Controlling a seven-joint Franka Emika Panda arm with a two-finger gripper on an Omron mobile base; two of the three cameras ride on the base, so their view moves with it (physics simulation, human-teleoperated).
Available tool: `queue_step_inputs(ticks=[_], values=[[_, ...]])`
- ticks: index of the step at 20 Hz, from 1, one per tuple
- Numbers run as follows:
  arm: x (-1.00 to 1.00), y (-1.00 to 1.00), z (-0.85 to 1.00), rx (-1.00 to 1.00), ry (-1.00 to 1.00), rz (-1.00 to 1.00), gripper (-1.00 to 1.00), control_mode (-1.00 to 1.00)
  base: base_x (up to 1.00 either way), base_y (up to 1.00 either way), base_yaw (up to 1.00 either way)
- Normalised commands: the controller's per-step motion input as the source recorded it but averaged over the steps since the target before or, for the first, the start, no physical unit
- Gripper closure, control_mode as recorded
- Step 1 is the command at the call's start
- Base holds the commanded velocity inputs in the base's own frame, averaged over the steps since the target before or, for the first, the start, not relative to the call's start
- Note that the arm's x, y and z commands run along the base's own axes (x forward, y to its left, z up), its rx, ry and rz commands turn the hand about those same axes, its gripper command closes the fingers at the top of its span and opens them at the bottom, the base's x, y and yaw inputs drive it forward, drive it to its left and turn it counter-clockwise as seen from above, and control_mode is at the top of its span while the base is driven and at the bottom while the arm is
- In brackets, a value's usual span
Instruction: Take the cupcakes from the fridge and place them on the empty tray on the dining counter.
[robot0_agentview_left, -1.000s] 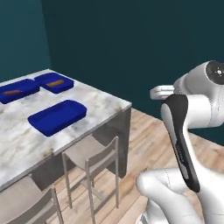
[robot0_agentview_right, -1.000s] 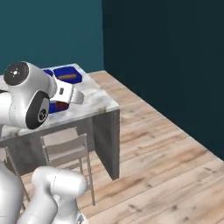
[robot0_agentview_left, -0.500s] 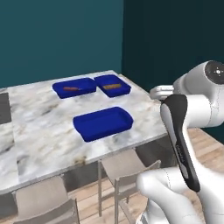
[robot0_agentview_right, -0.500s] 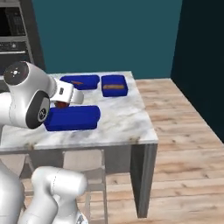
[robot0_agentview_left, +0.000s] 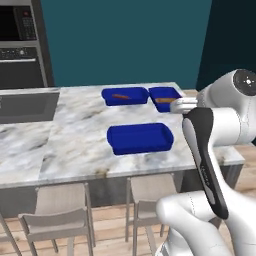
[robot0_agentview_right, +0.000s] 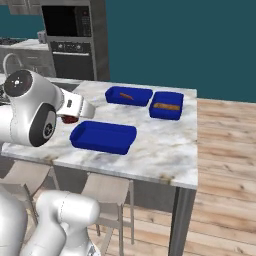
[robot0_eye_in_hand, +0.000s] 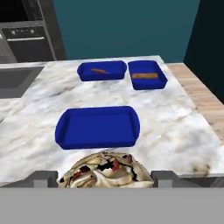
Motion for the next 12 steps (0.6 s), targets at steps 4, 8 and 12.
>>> queue_step_inputs(ticks=[4,8,12], values=[[0.00,0.00,0.00,0.00,0.00,0.00,1.00,1.00,0.99,0.00,0.17],[0.49,0.00,-0.06,0.00,0.09,0.02,1.00,-1.00,0.50,0.00,0.02],[1.00,0.00,-0.25,0.01,0.22,0.10,1.00,-1.00,0.00,0.00,0.00]])
